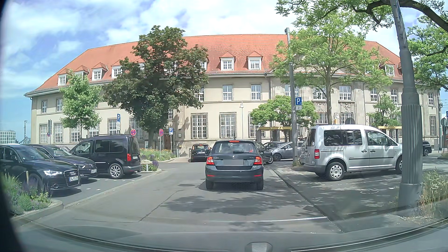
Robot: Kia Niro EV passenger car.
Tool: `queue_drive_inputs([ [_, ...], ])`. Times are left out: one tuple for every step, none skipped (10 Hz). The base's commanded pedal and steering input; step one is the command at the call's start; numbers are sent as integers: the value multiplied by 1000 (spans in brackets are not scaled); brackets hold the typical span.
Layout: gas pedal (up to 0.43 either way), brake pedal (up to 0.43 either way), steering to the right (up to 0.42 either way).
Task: Follow the waypoints while adhering to traffic rules and regulations
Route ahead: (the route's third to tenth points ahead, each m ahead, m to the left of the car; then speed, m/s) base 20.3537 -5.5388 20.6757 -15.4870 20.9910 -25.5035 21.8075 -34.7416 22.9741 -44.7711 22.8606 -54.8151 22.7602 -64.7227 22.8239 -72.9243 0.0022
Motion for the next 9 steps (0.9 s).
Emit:
queue_drive_inputs([
  [0,171,-16],
  [0,165,-16],
  [0,159,-16],
  [0,152,-16],
  [0,152,-16],
  [0,152,-15],
  [0,146,-15],
  [0,146,-15],
  [0,134,-15],
])
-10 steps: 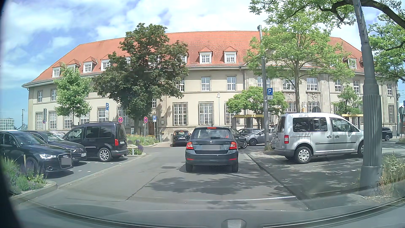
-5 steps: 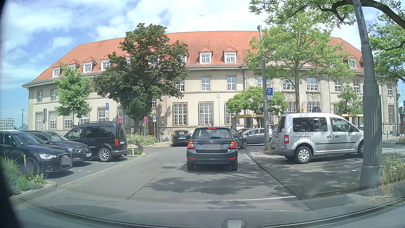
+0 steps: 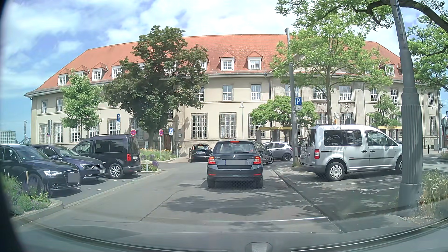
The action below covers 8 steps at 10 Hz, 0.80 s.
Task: Follow the waypoints while adhering to traffic rules and regulations
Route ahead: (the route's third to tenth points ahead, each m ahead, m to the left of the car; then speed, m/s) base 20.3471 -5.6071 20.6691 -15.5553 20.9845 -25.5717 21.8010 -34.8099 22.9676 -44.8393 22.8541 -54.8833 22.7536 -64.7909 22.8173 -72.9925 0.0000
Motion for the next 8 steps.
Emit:
queue_drive_inputs([
  [0,122,-15],
  [0,122,-15],
  [0,116,-16],
  [0,116,-17],
  [0,116,-17],
  [0,116,-17],
  [0,116,-17],
  [0,116,-17],
])
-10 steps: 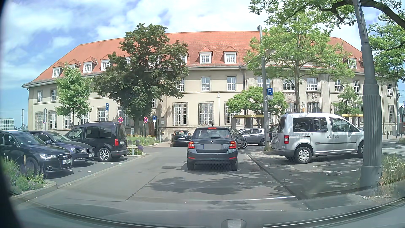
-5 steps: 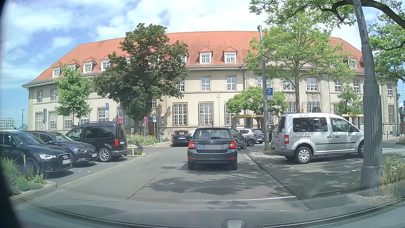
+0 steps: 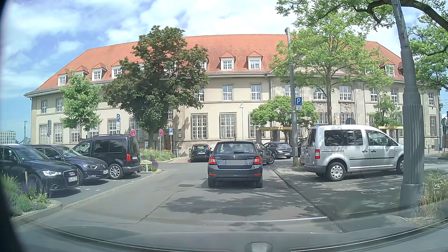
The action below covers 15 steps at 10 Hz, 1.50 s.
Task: Follow the waypoints while adhering to traffic rules and regulations
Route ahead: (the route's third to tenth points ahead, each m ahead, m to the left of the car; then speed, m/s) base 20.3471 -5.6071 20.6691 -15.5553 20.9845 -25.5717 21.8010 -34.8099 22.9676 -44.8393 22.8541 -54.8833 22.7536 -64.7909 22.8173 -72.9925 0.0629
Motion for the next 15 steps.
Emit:
queue_drive_inputs([
  [0,110,-17],
  [0,104,-17],
  [0,104,-15],
  [0,104,-7],
  [0,104,-3],
  [0,98,2],
  [0,98,8],
  [0,104,12],
  [0,98,15],
  [0,104,15],
  [0,104,17],
  [0,104,19],
  [0,98,19],
  [0,98,19],
  [0,104,20],
])
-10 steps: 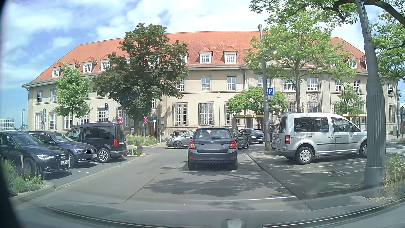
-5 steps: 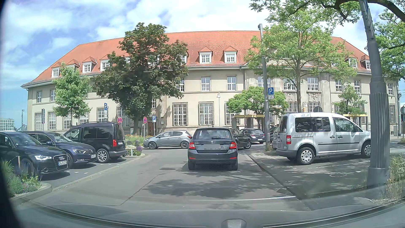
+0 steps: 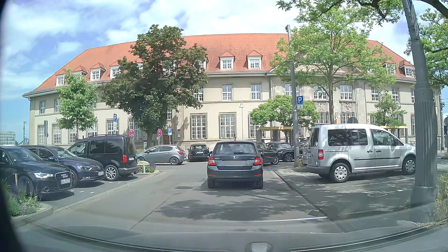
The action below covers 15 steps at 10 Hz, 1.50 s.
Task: Follow the waypoints while adhering to traffic rules and regulations
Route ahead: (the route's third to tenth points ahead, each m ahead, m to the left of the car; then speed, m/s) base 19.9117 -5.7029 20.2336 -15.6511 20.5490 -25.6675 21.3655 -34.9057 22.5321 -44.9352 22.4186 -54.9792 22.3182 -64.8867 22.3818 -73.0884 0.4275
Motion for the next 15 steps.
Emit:
queue_drive_inputs([
  [0,104,20],
  [0,98,22],
  [0,98,24],
  [0,98,26],
  [0,30,28],
  [0,30,28],
  [0,30,28],
  [0,30,28],
  [0,30,28],
  [0,30,29],
  [0,30,30],
  [0,30,31],
  [0,37,31],
  [0,30,31],
  [0,37,31],
])
